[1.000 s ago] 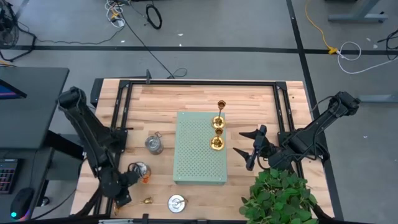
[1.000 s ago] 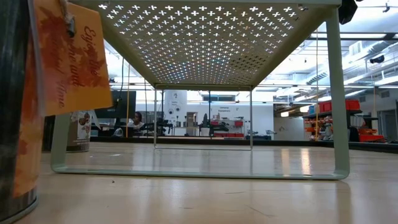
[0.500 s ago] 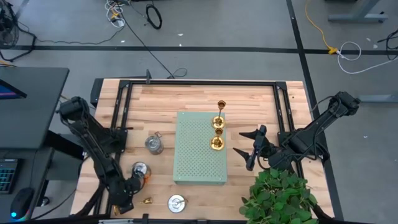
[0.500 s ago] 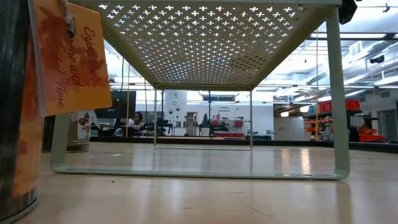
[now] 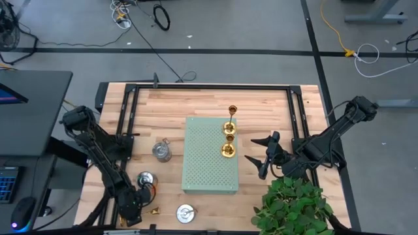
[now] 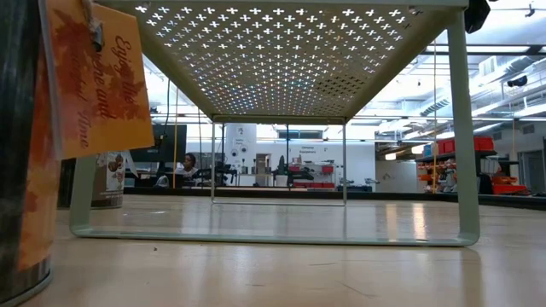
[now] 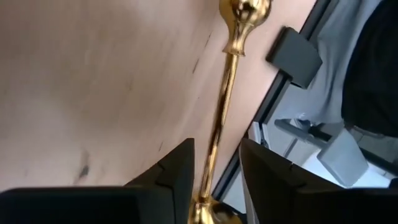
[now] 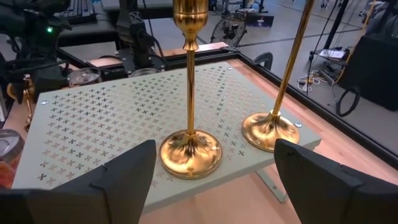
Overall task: Pick & Place candle stick holders
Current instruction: Align the short gold candle holder with the other short gold candle holder on the shelf
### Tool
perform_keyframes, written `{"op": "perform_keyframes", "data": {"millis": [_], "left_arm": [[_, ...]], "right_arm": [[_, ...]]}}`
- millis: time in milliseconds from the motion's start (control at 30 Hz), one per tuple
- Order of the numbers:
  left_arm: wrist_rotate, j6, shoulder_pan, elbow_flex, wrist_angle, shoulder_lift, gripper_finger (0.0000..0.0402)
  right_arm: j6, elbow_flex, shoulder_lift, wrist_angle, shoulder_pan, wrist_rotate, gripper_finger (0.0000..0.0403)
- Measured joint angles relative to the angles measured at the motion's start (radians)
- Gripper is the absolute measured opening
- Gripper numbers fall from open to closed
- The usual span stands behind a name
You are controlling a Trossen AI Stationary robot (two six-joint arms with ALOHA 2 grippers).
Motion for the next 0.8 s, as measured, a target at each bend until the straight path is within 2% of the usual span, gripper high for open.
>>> {"op": "perform_keyframes", "data": {"millis": [267,600,800], "left_arm": [[-0.012,0.03,-0.004,0.0,0.025,0.014,0.0121],[-0.002,0.062,-0.001,0.001,0.076,0.04,0.0119],[0.098,0.068,-0.007,-0.001,0.11,0.116,0.0119]], "right_arm": [[0.0,0.0,0.0,-0.005,0.0,0.0,0.0332],[0.003,0.0,0.0,-0.011,0.0,-0.003,0.0332],[0.003,0.0,0.0,-0.011,0.0,-0.019,0.0332]]}}
